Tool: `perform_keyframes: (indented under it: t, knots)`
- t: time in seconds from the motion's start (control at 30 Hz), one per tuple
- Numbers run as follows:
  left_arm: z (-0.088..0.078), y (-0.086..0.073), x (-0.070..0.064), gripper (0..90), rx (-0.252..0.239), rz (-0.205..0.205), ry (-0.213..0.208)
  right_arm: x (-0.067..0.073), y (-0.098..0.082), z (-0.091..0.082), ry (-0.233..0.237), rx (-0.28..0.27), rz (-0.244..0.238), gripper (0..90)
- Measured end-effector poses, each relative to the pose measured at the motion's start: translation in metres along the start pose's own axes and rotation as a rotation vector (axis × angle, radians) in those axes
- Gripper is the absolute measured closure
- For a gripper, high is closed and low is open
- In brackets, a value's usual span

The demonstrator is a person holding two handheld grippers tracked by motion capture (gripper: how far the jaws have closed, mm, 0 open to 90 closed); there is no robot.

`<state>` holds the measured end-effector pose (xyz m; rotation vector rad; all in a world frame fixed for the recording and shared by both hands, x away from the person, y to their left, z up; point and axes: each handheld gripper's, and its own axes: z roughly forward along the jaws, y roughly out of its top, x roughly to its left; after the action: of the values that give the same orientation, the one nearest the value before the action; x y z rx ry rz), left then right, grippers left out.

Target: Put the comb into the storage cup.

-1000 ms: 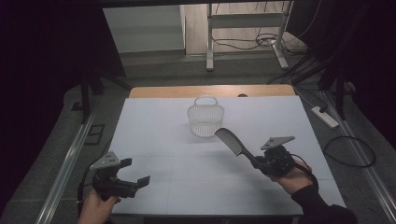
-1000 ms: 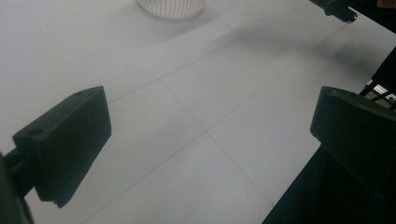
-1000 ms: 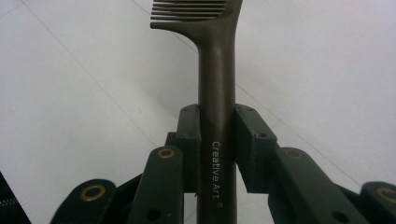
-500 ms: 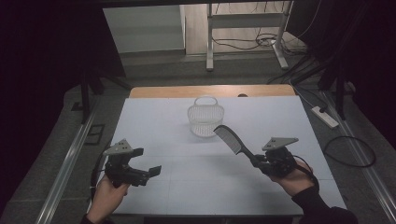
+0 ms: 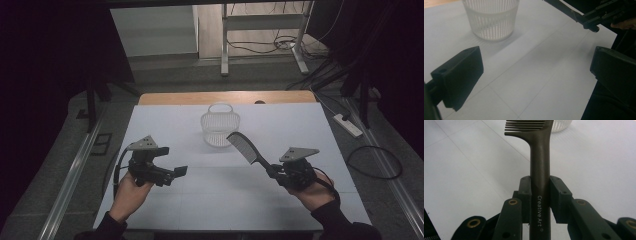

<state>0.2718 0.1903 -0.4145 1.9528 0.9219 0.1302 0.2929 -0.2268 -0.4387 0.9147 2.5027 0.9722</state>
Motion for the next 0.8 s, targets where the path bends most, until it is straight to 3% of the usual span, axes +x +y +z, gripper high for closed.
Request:
perform_keyframes:
  t: [0.8]
  knots:
    - [0.041, 0.029, -0.003, 0.0, 0.026, 0.031, -0.040, 0.020, 0.010, 0.002, 0.026, -0.080, -0.047, 72.2]
